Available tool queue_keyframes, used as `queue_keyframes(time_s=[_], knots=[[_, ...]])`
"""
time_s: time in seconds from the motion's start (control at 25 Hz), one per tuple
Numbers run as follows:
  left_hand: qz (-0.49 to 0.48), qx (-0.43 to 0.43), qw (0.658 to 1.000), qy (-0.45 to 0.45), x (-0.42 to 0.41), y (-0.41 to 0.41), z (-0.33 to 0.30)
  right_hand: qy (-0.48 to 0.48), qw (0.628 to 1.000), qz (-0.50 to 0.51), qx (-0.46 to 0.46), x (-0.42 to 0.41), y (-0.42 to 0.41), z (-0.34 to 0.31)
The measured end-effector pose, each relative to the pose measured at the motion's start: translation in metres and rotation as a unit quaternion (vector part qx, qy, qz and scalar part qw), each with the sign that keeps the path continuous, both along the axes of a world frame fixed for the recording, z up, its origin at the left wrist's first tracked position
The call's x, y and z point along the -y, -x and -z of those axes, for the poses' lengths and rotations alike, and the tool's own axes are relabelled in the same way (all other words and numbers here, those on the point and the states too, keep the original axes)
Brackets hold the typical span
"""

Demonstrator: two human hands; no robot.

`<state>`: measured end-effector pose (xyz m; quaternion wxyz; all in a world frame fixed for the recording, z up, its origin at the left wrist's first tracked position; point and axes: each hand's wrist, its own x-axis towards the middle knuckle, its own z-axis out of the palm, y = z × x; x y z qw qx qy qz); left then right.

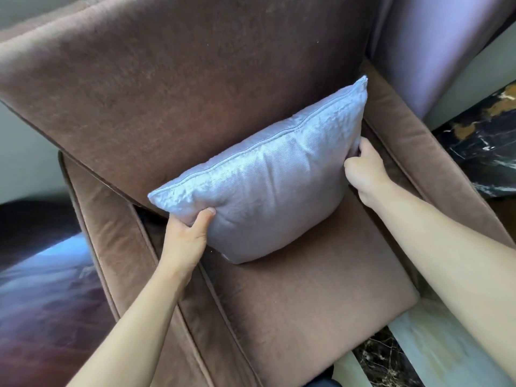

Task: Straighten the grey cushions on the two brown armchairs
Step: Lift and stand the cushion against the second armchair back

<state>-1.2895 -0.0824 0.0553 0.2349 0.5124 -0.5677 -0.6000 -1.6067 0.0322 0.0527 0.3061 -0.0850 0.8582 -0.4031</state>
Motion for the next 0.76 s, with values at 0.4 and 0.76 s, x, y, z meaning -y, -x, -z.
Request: queue_keyframes(time_s=[0.4,0.76], knots=[[-0.138,-0.089,0.986,-0.041,0.031,-0.016,-0.010,0.241,0.864,-0.206,-0.392,0.085,-0.102,-0.055],[-0.099,0.009,0.993,0.071,0.052,-0.023,0.000,0.071,0.691,-0.458,-0.555,0.130,-0.151,-0.025]])
